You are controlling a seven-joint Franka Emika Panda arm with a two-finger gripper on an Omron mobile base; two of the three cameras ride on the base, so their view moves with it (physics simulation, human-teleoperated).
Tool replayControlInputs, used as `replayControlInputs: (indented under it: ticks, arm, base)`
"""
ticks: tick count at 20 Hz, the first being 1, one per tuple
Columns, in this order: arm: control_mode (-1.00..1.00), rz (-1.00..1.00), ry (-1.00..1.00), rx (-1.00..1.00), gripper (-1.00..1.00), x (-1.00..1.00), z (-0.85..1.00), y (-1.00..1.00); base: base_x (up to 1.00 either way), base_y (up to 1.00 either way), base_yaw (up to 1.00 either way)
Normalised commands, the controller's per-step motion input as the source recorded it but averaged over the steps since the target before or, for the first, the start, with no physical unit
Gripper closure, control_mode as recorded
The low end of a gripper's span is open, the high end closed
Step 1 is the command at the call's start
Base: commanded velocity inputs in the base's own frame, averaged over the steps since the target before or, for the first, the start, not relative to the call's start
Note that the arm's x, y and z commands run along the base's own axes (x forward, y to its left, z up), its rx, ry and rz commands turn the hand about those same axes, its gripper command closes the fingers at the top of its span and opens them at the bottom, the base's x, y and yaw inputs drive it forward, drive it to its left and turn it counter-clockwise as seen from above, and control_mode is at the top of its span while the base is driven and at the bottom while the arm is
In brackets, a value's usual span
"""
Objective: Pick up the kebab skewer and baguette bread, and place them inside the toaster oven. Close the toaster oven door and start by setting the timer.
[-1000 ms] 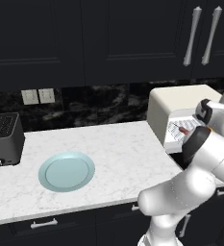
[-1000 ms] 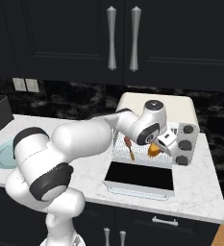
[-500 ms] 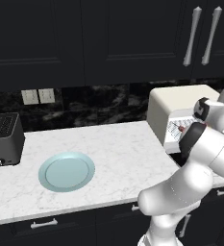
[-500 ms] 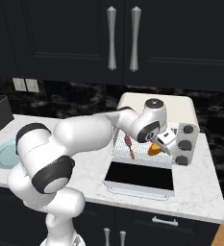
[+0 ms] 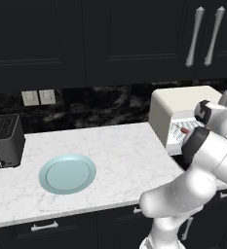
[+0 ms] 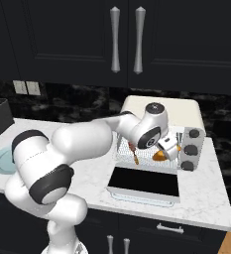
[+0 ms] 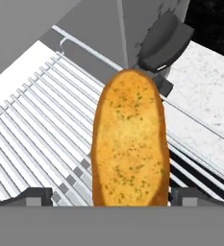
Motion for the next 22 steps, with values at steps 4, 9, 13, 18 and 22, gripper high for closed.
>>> replayControlInputs:
  ticks: [4, 9, 13, 18, 22]
  arm:
    - [-1.00, -0.04, -0.06, 0.00, -1.00, -0.37, 0.44, 0.00]
    - [-1.00, -0.16, 0.02, 0.00, -1.00, -0.77, 0.16, -0.02]
    - [-1.00, -0.14, 0.18, 0.00, -1.00, -0.64, -0.06, 0.15]
    - [-1.00, -0.12, 0.13, 0.01, -1.00, -0.34, -0.33, 0.10]
    - [-1.00, -0.05, 0.06, 0.03, -1.00, -0.37, -0.42, -0.01]
  base:
    - [0.00, 0.00, 0.00]
    - [0.00, 0.00, 0.00]
    - [0.00, 0.00, 0.00]
    - [0.00, 0.00, 0.00]
    - [0.00, 0.00, 0.00]
